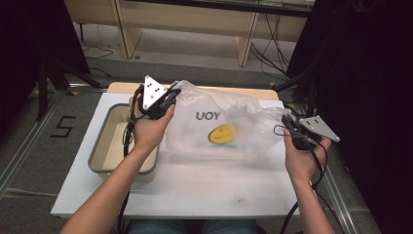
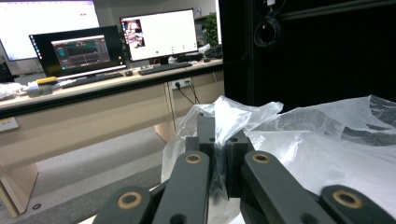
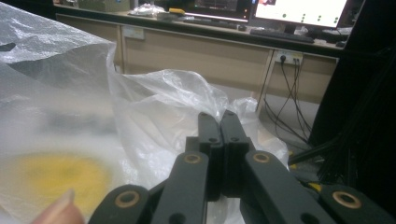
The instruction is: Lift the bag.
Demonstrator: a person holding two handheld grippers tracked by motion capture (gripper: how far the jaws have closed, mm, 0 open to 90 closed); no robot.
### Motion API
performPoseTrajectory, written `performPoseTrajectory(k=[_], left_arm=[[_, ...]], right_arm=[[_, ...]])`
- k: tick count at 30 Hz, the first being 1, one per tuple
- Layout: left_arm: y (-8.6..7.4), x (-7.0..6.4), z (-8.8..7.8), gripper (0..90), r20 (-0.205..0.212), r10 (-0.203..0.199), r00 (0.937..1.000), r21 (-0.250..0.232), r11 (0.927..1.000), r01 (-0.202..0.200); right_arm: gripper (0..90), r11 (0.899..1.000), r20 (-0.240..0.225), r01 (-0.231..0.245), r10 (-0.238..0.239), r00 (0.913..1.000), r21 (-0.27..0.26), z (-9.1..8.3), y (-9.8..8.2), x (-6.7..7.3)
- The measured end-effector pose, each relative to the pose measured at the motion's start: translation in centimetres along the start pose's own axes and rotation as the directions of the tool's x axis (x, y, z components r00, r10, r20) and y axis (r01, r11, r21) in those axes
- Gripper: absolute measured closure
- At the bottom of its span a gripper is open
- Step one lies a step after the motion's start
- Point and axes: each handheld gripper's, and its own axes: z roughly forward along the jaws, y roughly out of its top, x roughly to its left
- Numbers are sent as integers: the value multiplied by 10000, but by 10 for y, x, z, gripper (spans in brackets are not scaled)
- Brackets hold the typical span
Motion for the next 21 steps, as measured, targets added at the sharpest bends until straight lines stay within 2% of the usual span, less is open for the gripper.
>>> performPoseTrajectory(k=[11,18,21], left_arm=[[-12,8,8,892,-264,50,9996,491,9988,-37],[-22,13,15,891,-358,75,9993,992,9951,-39],[-25,14,17,891,-386,68,9992,1066,9943,-27]], right_arm=[[900,9997,-54,-48,49,10000,252,11,-7,0],[900,9991,-110,-38,42,9999,415,17,-10,1],[900,9988,-123,-43,49,9999,486,19,-11,2]])
